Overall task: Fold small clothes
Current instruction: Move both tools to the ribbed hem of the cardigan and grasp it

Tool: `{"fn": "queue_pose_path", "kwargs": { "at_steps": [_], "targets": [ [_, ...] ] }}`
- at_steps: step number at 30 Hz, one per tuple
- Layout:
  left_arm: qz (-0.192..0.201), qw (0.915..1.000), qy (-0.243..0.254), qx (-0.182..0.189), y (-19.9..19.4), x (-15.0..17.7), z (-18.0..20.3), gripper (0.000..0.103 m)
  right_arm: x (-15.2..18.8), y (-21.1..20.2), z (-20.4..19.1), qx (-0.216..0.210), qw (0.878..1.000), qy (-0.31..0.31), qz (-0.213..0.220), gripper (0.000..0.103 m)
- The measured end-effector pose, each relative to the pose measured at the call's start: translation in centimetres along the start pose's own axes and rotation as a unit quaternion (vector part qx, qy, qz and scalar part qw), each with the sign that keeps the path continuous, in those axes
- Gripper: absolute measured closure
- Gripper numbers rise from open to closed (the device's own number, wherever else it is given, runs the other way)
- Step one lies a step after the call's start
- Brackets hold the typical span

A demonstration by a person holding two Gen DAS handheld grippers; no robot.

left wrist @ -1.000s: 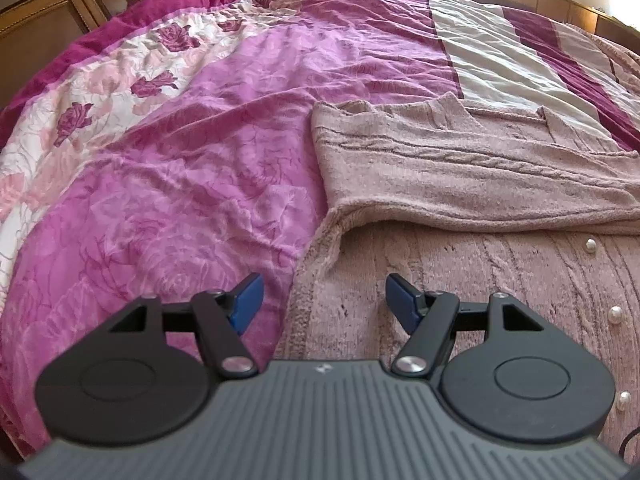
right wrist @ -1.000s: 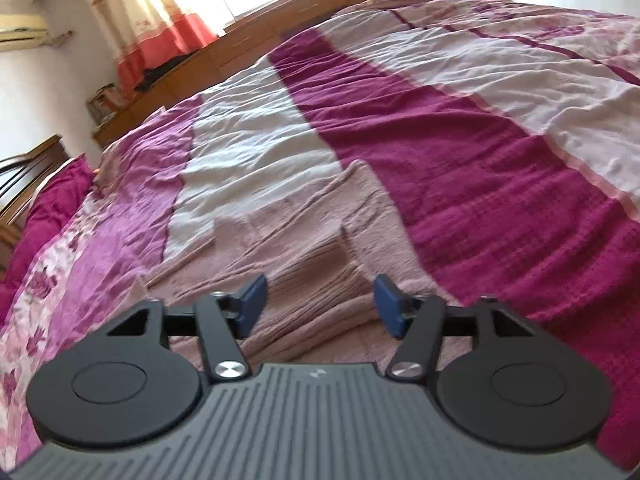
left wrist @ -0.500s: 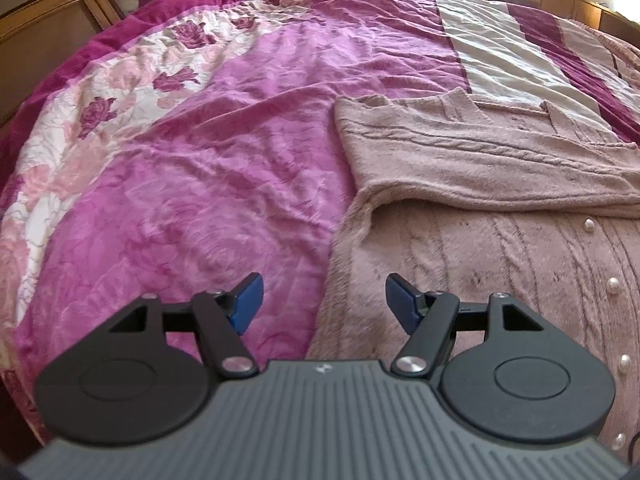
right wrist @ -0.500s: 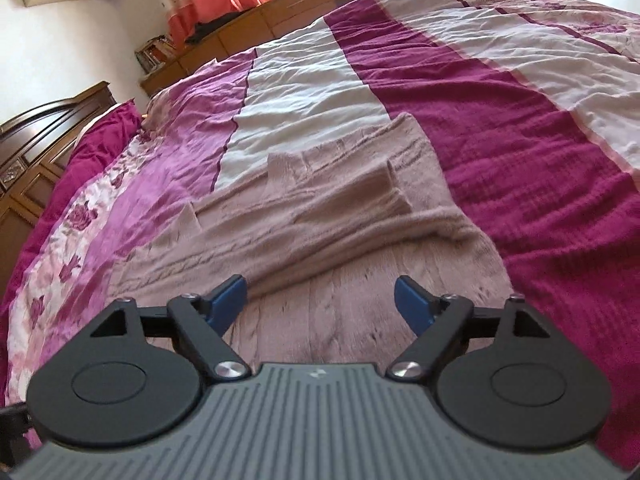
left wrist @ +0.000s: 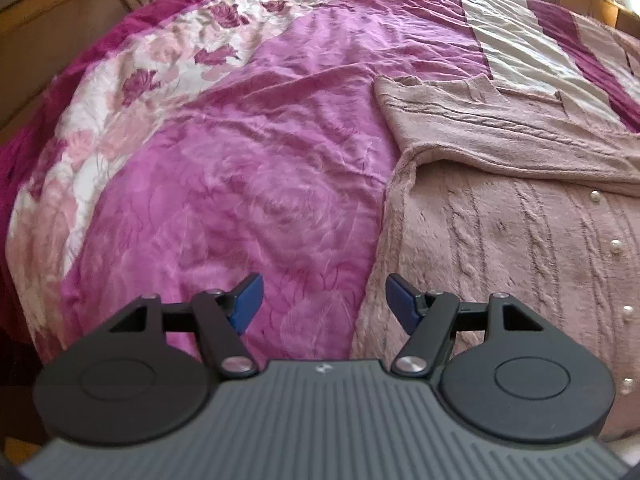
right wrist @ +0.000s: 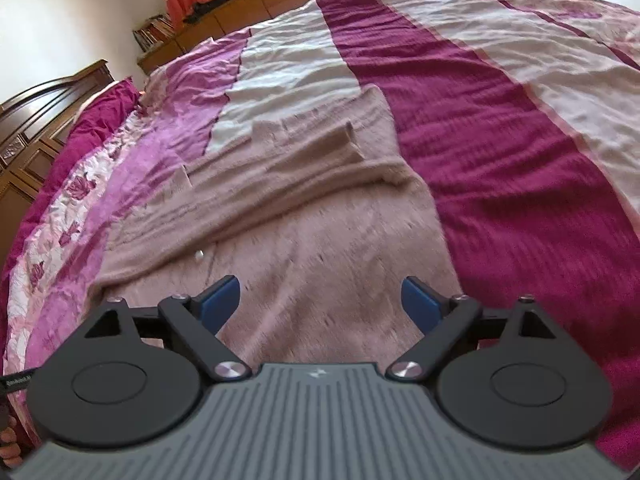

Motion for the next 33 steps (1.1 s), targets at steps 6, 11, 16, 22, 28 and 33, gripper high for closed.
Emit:
{"fn": "queue_pose_path", "kwargs": {
  "at_steps": [6,11,16,22,28,33],
  "targets": [
    [-0.004,0.9998,0.002,0.021,-0.8,1.3,0.6,0.034,1.4,-1.7,1.7,0.02,1.0,-0.013,-0.017,0.006],
    [-0.02,0.999,0.003,0.039,-0.5,2.6,1.1,0.034,2.7,-2.3,3.6,0.039,0.998,-0.009,-0.038,0.006],
    [-0.035,0.9979,-0.011,0.053,0.5,3.8,1.3,0.034,3.7,-1.2,5.4,0.04,0.997,0.015,-0.06,0.006],
    [-0.036,0.9981,0.004,0.049,0.6,4.1,1.7,0.034,4.5,-0.3,5.9,0.028,0.997,0.021,-0.069,0.0],
    [-0.047,0.9969,0.009,0.062,0.4,5.0,1.7,0.033,5.0,-0.6,6.2,0.013,0.995,0.012,-0.097,0.0],
    [-0.077,0.9904,-0.043,0.106,0.8,5.9,1.3,0.033,5.6,-1.1,6.5,-0.004,0.994,0.016,-0.106,0.0]
  ]
}}
Point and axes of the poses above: each gripper's, at about its wrist camera, not at the fingertips, and y roughly the way its jaws point, z to its right, x to its underside, the point moved 6 cm from there along y, roughly the way its jaws point, and after that the axes turned 9 degrees about y, right-handed, at the moved point
